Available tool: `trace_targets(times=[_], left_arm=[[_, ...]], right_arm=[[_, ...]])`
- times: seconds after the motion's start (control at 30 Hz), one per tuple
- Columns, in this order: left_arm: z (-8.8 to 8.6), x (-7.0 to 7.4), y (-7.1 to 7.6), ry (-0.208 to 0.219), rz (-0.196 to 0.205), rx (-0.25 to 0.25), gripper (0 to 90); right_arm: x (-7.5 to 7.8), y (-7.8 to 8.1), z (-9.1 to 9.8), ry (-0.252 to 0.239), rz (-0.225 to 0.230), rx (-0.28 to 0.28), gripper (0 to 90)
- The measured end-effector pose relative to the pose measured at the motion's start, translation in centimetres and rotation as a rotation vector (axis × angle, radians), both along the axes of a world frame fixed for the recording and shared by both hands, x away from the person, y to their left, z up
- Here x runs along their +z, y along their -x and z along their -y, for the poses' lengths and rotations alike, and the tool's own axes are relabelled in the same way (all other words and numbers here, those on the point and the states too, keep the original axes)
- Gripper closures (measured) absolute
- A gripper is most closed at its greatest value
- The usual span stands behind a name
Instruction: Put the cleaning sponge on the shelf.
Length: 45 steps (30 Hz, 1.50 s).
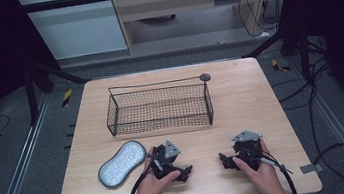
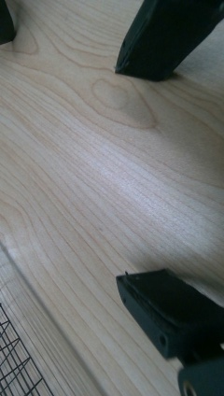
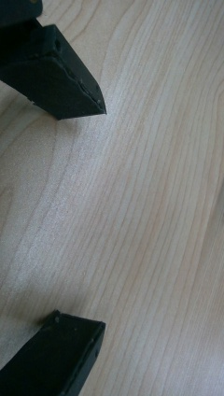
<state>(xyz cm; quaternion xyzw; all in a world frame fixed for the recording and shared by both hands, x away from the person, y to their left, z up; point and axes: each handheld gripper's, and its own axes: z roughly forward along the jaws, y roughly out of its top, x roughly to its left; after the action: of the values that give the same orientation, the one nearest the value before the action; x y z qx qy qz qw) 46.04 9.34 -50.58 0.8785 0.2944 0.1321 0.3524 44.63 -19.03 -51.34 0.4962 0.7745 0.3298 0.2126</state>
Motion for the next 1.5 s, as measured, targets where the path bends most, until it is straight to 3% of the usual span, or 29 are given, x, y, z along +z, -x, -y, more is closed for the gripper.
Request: trace_targets(times=[0.27, 0.3, 0.47, 0.67, 0.73, 0.8, 0.9, 0.93, 1.0, 1.03, 1.17, 1.5], left_arm=[[-2.1, 2.6, 0.2, 0.038, 0.059, 0.033, 2.5], [-3.0, 3.2, 0.1, 0.042, 0.071, 0.055, 2.6], [-5.2, 4.3, -0.2, 0.073, 0.097, 0.087, 2.8], [-7.0, 5.2, -0.5, 0.072, 0.123, 0.102, 3.2], [-7.6, 5.5, -0.7, 0.047, 0.120, 0.107, 3.2], [-8.4, 6.0, -0.9, -0.041, 0.128, 0.112, 3.3], [-9.6, 6.3, -1.0, -0.108, 0.120, 0.131, 3.5], [-9.6, 6.3, -1.0, -0.108, 0.120, 0.131, 4.0], [-10.4, 6.5, -1.1, -0.148, 0.107, 0.155, 4.0], [-11.2, 6.7, -1.1, -0.140, 0.081, 0.171, 4.1], [-12.3, 7.4, -1.1, -0.116, 0.041, 0.172, 4.3], [-13.4, 8.7, -1.0, -0.157, 0.020, 0.142, 2.7]], right_arm=[[0.0, 0.4, 0.2, 0.001, 0.001, 0.034, 0.3], [0.0, 0.4, 0.2, -0.002, -0.002, 0.034, 0.3], [0.0, 0.3, 0.2, -0.003, -0.001, 0.033, 0.4], [0.0, 0.3, 0.3, 0.001, 0.004, 0.038, 0.5], [0.0, 0.3, 0.2, 0.001, 0.004, 0.038, 0.5], [0.0, 0.5, 0.3, -0.001, 0.001, 0.037, 0.5], [0.0, 0.6, 0.5, 0.003, 0.005, 0.046, 0.4], [0.0, 0.6, 0.5, 0.003, 0.005, 0.047, 0.4], [0.0, 0.6, 0.5, 0.003, 0.005, 0.047, 0.4], [0.0, 0.6, 0.5, 0.004, 0.005, 0.047, 0.4], [0.0, 0.6, 0.5, 0.004, 0.004, 0.048, 0.4], [0.0, 0.6, 0.5, 0.003, 0.004, 0.049, 0.4]])
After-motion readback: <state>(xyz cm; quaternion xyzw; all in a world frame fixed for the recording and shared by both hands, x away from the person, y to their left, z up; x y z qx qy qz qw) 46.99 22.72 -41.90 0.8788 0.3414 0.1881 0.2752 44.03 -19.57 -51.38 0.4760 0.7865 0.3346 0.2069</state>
